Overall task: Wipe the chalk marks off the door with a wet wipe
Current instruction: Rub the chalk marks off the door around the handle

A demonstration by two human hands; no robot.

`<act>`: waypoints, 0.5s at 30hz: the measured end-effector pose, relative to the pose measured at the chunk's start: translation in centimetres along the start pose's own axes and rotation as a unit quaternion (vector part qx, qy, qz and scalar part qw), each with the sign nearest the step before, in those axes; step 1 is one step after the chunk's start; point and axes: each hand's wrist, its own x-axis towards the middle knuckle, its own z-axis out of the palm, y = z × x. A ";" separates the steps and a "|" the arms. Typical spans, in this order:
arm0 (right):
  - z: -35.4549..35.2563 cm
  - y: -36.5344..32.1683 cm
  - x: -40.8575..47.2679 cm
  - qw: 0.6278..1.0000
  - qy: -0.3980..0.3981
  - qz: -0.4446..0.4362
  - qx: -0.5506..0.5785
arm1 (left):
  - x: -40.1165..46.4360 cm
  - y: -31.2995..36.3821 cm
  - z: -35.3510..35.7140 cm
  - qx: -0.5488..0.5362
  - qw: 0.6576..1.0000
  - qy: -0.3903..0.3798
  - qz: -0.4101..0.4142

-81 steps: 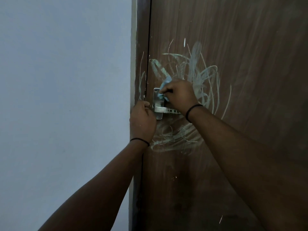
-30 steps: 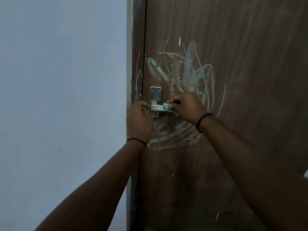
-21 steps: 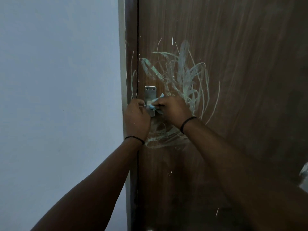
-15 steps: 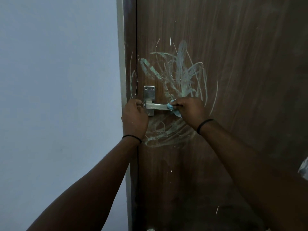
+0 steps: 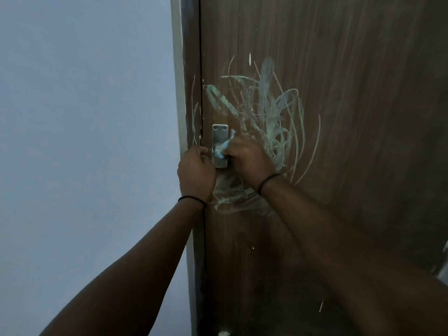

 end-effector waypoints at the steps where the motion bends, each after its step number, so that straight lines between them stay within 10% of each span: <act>1: -0.7 0.8 -1.1 0.999 0.031 0.001 -0.004 | 0.0 0.0 -0.1 -0.002 1.000 -0.001 0.000; 15: 0.7 -1.1 0.3 0.999 0.042 -0.021 -0.027 | -1.0 -0.4 -0.1 -0.003 1.000 -0.021 -0.018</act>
